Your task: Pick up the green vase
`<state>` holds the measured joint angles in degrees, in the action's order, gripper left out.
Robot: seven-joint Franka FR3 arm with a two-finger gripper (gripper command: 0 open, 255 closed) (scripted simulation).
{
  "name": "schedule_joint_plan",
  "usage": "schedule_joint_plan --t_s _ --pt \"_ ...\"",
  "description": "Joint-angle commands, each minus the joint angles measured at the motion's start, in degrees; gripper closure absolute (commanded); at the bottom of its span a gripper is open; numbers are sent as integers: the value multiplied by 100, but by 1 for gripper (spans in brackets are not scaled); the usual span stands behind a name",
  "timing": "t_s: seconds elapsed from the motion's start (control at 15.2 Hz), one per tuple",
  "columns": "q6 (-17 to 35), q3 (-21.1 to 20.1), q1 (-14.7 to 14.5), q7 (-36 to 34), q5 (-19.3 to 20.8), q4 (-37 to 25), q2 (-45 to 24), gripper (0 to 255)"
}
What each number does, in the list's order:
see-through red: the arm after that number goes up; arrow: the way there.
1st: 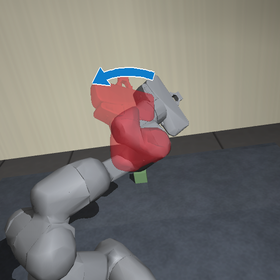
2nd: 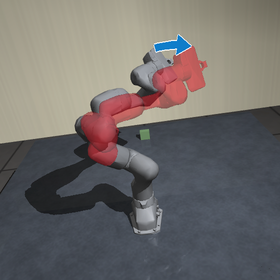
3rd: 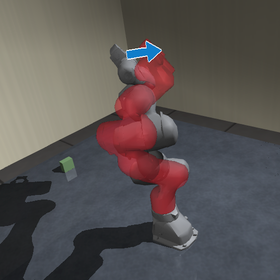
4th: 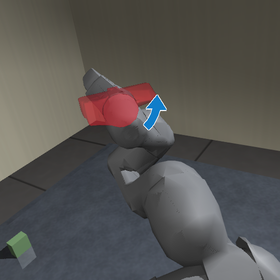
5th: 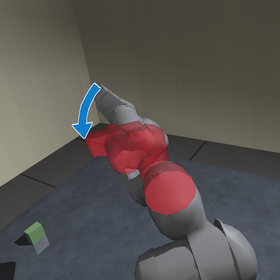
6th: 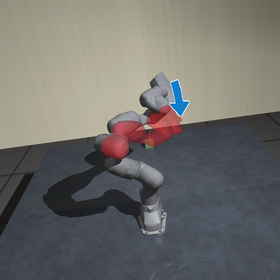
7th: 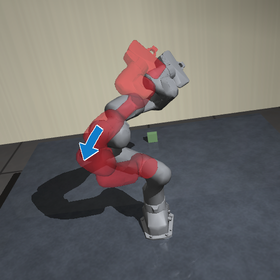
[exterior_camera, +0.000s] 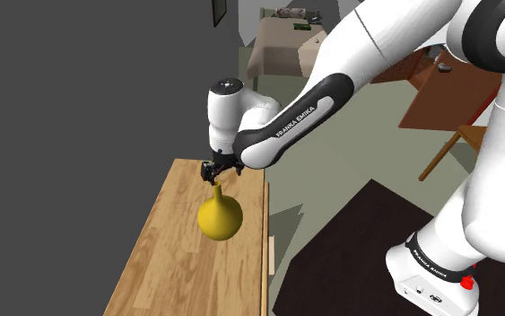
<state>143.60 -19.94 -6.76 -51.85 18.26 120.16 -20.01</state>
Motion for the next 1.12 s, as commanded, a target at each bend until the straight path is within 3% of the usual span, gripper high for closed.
schedule_joint_plan --t_s 0.0,0.07,0.73,0.79,1.06 --pt "15 154 -200 -272 290 -494 -507 0" --pt "13 226 -302 -382 395 -726 -728 0" --pt "403 430 -450 -592 650 -767 -1171 0" --pt "401 430 -447 -588 649 -770 -1173 255" --pt "409 431 -448 -592 652 -761 -1171 255"
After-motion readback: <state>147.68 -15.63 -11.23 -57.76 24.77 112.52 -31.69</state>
